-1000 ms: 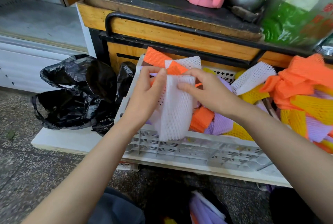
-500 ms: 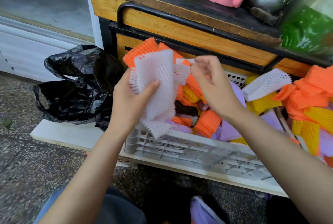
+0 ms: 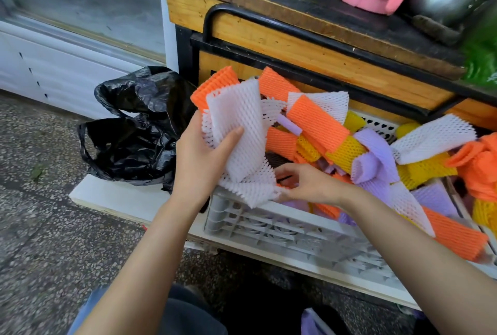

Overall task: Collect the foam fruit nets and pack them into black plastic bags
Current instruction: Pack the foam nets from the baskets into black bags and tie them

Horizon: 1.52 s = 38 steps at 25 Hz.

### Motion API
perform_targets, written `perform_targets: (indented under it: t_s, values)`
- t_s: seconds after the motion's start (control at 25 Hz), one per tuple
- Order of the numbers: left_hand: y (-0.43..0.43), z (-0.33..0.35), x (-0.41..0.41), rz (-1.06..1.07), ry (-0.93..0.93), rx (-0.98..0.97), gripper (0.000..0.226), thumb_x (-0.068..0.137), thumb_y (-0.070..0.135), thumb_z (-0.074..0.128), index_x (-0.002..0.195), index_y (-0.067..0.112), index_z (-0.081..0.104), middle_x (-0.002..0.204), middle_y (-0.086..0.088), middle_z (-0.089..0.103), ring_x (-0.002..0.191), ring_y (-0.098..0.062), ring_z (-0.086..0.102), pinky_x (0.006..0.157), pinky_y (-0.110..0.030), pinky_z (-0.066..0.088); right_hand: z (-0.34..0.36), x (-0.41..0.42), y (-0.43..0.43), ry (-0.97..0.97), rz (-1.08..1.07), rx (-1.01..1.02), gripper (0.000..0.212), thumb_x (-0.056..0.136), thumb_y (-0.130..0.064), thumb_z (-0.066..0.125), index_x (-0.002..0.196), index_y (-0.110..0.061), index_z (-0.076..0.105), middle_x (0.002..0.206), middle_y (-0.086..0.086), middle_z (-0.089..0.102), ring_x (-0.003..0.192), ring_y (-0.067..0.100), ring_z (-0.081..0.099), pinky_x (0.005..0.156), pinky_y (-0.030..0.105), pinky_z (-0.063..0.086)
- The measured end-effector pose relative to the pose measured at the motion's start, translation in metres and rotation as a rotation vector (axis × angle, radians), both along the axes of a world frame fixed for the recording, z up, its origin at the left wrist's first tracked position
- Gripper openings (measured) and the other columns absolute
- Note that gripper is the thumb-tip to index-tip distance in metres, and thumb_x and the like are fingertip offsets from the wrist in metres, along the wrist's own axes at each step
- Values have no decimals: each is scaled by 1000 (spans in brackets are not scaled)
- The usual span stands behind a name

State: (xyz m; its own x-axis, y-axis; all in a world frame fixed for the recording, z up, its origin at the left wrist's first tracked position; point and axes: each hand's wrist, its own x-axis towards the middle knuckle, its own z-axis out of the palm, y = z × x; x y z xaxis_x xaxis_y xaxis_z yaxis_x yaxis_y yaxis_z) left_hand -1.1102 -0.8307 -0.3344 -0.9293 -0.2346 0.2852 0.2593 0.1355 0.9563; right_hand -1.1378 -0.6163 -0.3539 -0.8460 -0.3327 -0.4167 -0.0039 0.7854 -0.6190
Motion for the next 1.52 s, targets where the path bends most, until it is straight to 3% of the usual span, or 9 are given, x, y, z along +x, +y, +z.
perform_targets:
  t_s: [0.2,0.4,0.6,0.76,0.92,1.04,1.24,1.4,1.52]
  values:
    - [-10,1,-1,67,5,93,32,84,17,69,113,15,56,100,16,63,88,7,60,73,-10,47,5,1,1,133,-2,76,25,79,-21,75,101,-12,68,96,-4,65,87,5,59,68,3,42]
    - [-11,0,1,68,-2,101,29,85,19,69,110,18,56,101,14,64,92,1,62,78,-19,51,20,9,19,276,-126,75,7,82,-13,71,86,-14,65,83,0,66,72,7,59,60,8,44]
    - [0,-2,4,66,-12,82,32,85,18,69,113,18,55,100,17,61,91,4,59,77,-19,48,40,17,35,538,-435,-1,6,88,-12,62,88,-13,56,90,6,65,73,17,57,72,27,46]
    - [23,0,16,8,20,34,37,85,17,68,119,17,53,100,21,59,88,14,56,73,-6,43,75,36,34,694,-598,-156,10,91,-18,58,94,-11,52,86,8,63,60,2,54,50,9,40]
    - [60,10,42,-171,84,43,37,85,20,68,114,34,49,105,24,60,96,15,55,79,-5,40,97,73,11,698,-530,-309,12,88,-18,62,85,-22,51,76,-2,62,62,2,54,59,9,41]
    - [79,20,62,-360,82,139,44,84,30,62,123,37,42,117,29,56,110,12,52,85,-5,39,104,103,4,652,-440,-419,12,88,-14,63,92,-21,55,85,-5,63,73,-3,58,69,8,42]
    - [99,44,91,-502,96,158,62,71,26,78,117,36,39,115,28,52,108,18,50,85,-1,38,114,138,31,729,-405,-419,50,78,6,68,106,-30,46,96,-4,58,86,3,62,75,16,49]
    - [123,58,105,-523,99,173,59,66,23,83,111,33,46,108,27,60,105,12,55,85,-7,42,121,161,64,808,-480,-414,56,72,-11,78,108,-36,43,114,-11,54,80,4,63,67,16,49]
    - [141,59,115,-622,4,285,52,68,18,70,115,25,49,112,8,63,101,-3,62,86,-18,51,113,174,94,720,-546,-290,67,63,-48,81,117,-31,46,124,-3,53,94,2,57,76,16,46]
